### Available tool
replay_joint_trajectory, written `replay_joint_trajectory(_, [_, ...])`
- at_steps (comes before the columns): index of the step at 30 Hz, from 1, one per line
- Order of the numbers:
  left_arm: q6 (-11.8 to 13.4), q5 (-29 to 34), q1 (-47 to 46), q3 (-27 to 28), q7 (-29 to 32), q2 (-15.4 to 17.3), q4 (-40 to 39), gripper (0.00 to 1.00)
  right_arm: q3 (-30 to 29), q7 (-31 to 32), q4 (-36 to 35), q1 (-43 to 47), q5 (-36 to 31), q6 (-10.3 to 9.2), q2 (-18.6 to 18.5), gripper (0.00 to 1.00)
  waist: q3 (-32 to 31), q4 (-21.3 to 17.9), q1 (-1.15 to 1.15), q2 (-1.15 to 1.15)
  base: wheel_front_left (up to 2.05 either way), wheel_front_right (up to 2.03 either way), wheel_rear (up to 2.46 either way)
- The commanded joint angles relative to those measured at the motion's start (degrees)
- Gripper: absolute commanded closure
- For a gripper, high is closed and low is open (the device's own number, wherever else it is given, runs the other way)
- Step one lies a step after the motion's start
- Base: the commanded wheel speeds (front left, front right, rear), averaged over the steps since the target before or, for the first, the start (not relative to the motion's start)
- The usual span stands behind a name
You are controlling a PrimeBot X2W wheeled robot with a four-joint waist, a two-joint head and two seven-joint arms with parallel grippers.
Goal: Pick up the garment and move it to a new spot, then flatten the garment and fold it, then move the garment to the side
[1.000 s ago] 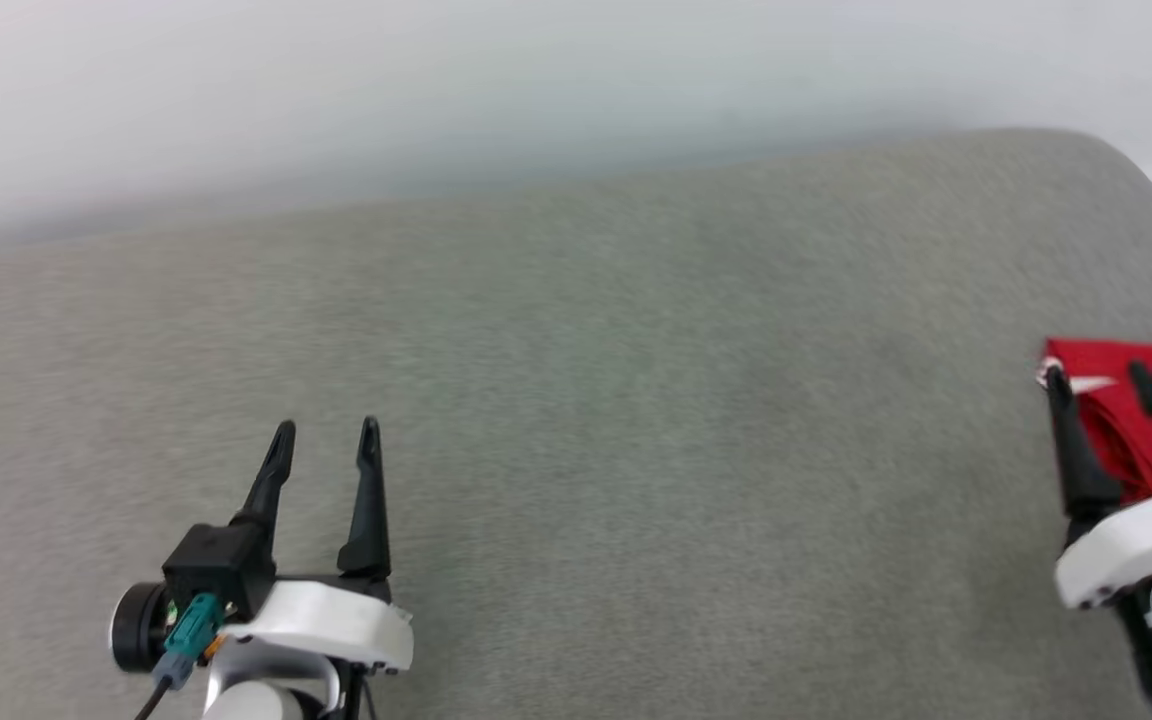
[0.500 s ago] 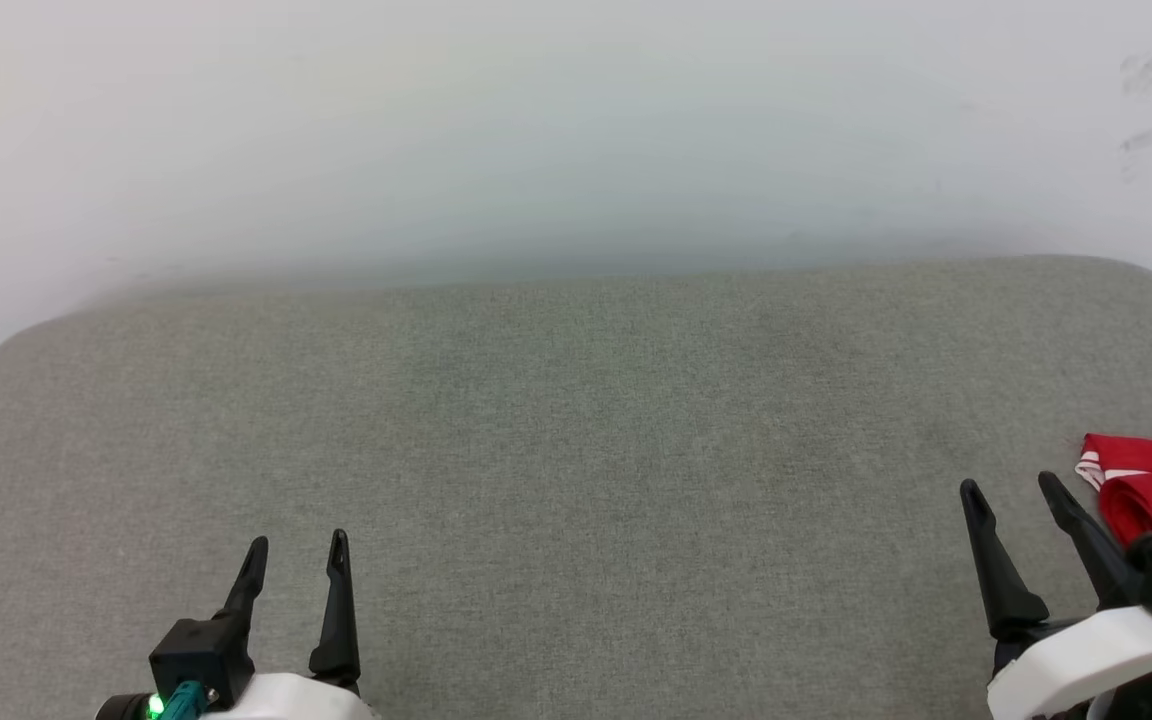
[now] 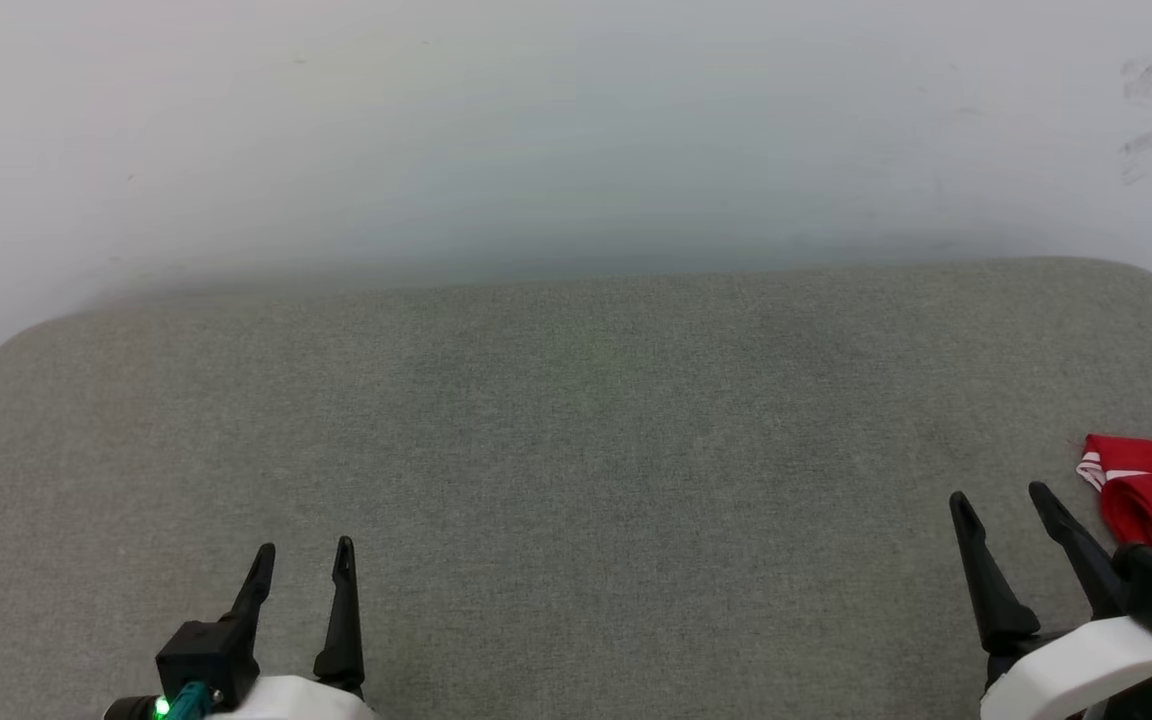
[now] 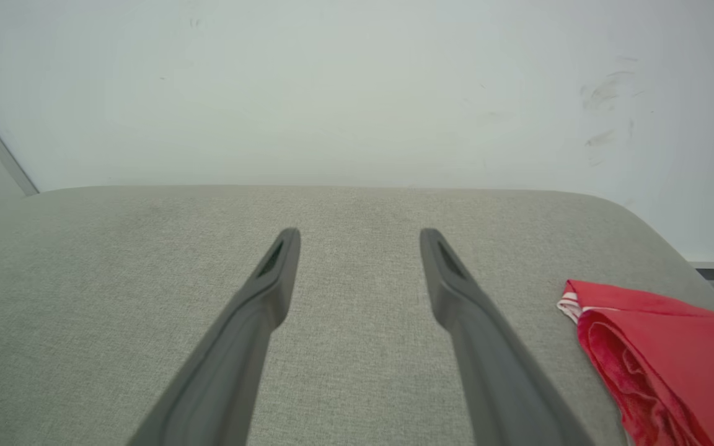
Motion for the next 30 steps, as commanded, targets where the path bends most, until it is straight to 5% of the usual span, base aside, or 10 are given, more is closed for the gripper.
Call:
replay_joint_trajectory(1, [-0.30, 0.35, -0.68, 0.26, -0.38, -0.25, 0.11, 0.00, 0.09, 0.06, -0.24, -0.42, -0.08, -0.02, 0.00, 0.00, 0.15, -0.04, 0.01, 0.00, 0.00, 0.00, 0.00])
replay_joint_trajectory(8, [-0.71, 1.00, -1.22, 1.27, -0.42, -0.73, 0.20, 0.00, 0.19, 0.25, -0.63, -0.77, -0.65, -0.02, -0.08, 0.00, 0.40, -0.17, 0.01, 0.00, 0.00, 0.00, 0.00])
replay_joint_trajectory(9, [-0.78, 1.10, -1.38, 1.59, -0.42, -0.86, -0.03, 1.00, 0.16, 0.34, -0.68, -0.75, -0.71, -0.02, -0.06, 1.00, 0.49, -0.14, 0.01, 0.00, 0.00, 0.00, 0.00])
replay_joint_trajectory(30, [-5.32, -15.45, -2.21, 5.94, 4.80, -4.01, 2.76, 1.00, -0.99, 0.32, 5.88, -2.74, 19.00, 0.00, 1.22, 1.00, 0.67, 0.17, 0.01, 0.00, 0.00, 0.00, 0.00])
